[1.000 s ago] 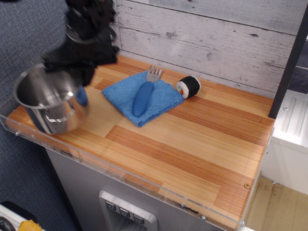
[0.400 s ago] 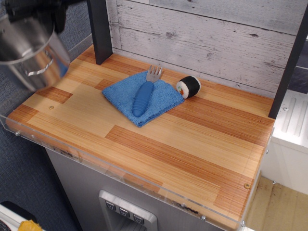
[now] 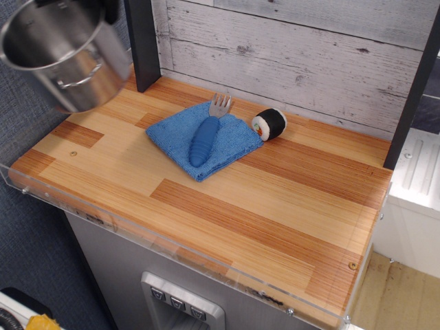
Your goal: Move the pot to the far right front
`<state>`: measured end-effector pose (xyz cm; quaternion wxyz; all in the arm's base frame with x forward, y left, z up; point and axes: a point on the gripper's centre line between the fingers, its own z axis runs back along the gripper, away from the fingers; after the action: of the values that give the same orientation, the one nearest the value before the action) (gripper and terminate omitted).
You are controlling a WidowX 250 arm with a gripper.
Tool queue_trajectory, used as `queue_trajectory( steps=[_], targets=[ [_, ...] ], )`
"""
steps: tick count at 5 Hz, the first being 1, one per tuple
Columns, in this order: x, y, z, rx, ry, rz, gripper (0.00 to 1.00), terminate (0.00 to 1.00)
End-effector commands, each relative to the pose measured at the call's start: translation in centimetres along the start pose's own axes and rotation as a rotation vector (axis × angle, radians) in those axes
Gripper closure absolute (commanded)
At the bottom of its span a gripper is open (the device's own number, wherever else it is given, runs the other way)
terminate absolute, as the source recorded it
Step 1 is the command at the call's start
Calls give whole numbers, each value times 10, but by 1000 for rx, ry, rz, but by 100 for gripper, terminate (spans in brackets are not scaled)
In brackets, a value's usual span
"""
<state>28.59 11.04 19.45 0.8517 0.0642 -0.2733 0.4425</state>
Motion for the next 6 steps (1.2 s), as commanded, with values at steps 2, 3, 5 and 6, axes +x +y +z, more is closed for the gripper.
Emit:
queue_trajectory(
  steps=[2,3,5,6],
  targets=[
    [-42,-32,51,-151,-29,-137,100,0],
    [-66,-43,55,-180,-19,-222,100,0],
    [-117,-63,51,-248,-7,-363,100,0],
    [-141,-72,39,-257,-25,-424,100,0]
  ],
)
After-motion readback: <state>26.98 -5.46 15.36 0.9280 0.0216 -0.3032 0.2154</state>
